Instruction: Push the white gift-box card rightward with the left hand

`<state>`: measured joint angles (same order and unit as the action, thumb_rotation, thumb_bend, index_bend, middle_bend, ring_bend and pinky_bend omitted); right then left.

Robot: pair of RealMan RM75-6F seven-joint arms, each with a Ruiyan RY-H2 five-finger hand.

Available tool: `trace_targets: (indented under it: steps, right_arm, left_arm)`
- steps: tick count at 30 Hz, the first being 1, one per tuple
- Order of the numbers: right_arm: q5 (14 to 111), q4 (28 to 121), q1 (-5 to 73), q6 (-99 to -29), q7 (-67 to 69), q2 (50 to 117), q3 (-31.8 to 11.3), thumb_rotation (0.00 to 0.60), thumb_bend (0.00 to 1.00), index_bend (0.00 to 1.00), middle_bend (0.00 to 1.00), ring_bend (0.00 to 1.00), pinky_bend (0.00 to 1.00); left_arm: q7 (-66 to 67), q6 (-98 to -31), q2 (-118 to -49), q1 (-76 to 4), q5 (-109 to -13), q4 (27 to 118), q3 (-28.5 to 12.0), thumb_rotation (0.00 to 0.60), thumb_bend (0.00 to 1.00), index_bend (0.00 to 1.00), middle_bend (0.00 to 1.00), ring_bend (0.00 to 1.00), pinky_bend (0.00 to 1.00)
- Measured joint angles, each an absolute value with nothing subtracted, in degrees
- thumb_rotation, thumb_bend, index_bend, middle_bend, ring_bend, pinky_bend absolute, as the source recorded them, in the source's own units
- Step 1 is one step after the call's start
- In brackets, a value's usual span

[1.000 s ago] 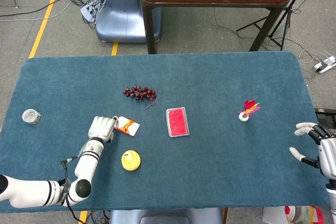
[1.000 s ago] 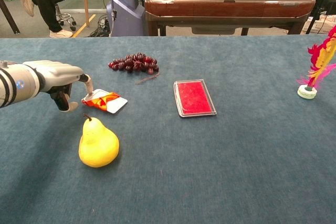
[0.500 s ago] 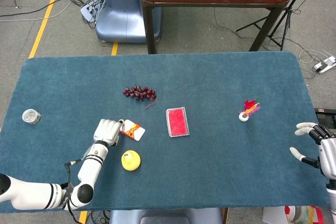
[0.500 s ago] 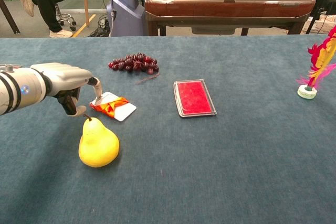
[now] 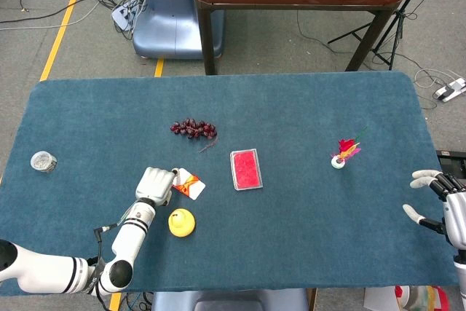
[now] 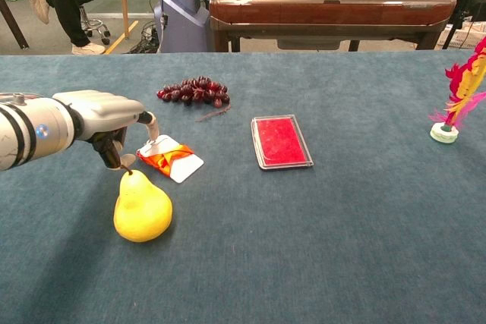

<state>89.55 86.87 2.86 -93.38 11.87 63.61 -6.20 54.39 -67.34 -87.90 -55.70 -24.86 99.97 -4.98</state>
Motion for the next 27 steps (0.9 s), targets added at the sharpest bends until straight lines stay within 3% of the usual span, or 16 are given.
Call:
trace_targets:
  steps: [9,15,19,27]
  right_arm:
    - [89.69,86.84,2.98,-93.10,11.48,63.80,-6.06,0.600,0.05,0.49,0.39,0.34,0.59]
    - [89.91,86.81,3.19,-92.67,10.79,64.14,-5.84,0.600,0.05,0.49,0.39,0.34,0.59]
    - [90.14,86.84,3.34,-92.35,10.06,64.44,-5.61,0.600,0.05,0.49,0.39,0.34,0.59]
    - [91.60,87.44,3.45,-92.49,7.56,65.00,-4.91,0.600,0.05,0.49,0.39,0.34,0.59]
  left_arm:
    - [51.98,-72.49,-84.18,-53.16,-34.09,102.80,-3.95,0.600,0.47,0.15,0.97,0.78,0.99]
    - [47.97,-76.08,-79.21,-49.94,-43.50,105.71,-2.60,0.600,0.47,0.21,0.86,0.71,0.96]
    - [44.21,-79.52,-75.45,-46.61,-52.16,107.03,-0.90,0.600,0.47,0.22,0.75,0.63,0.90]
    - [34.00,-86.73,-64.52,-35.50,-68.29,110.53,6.13,0.600,0.45,0.22,0.45,0.43,0.67]
